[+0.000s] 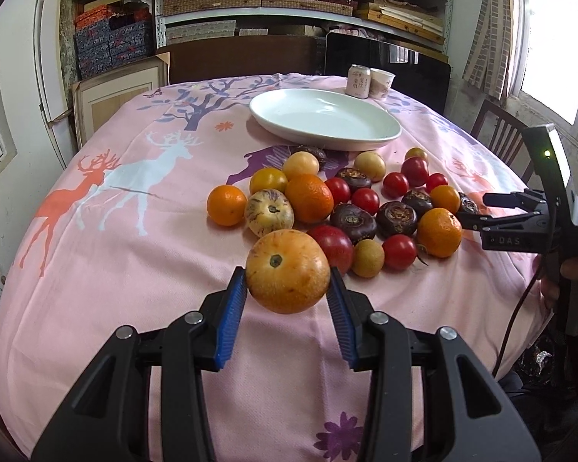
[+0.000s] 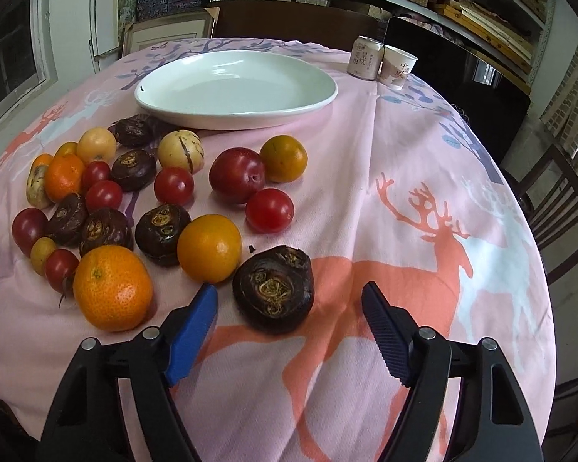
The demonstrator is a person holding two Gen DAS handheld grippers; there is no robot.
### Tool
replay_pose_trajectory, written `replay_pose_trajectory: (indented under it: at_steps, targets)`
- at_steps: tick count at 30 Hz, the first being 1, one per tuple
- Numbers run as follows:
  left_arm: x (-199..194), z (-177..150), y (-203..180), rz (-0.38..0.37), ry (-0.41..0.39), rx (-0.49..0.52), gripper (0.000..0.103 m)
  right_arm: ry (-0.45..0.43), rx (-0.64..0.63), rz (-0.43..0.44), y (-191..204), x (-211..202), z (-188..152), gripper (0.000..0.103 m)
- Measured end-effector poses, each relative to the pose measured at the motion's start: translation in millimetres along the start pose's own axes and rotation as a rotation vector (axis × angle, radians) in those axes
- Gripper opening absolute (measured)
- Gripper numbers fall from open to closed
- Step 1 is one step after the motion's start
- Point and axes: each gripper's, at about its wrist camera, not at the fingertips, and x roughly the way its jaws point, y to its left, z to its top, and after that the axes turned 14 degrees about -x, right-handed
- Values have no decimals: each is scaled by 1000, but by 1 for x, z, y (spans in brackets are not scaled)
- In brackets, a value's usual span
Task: Organize fruits
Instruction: 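Carry both fruits to the white plate and open both grippers to release them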
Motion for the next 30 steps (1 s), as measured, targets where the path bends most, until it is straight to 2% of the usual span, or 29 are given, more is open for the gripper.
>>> replay_pose_trajectory:
  at_steps: [4, 5, 6, 13, 19, 23, 30]
  targets:
    - [2, -1, 0, -2, 7, 1, 41, 12, 44, 69, -9, 9, 0, 58]
    - [2, -2, 1, -2, 9, 1, 41, 1, 47, 101, -9, 7, -2, 46]
    - [3, -2, 1, -2, 11, 0, 41, -5, 45, 105, -7, 6, -2, 44]
    - [1, -1, 0, -10, 4, -1, 41, -74, 83, 135, -12, -14, -17, 43]
    - [-1, 13, -6, -19, -16, 10, 41, -147, 131, 165, -31, -38, -18, 43]
    - [10, 42, -9, -66, -4, -12, 41, -179, 151, 195, -45, -41, 1, 43]
    - [58, 109, -34, -50, -8, 14, 41, -203, 141, 204, -53, -16, 61, 44]
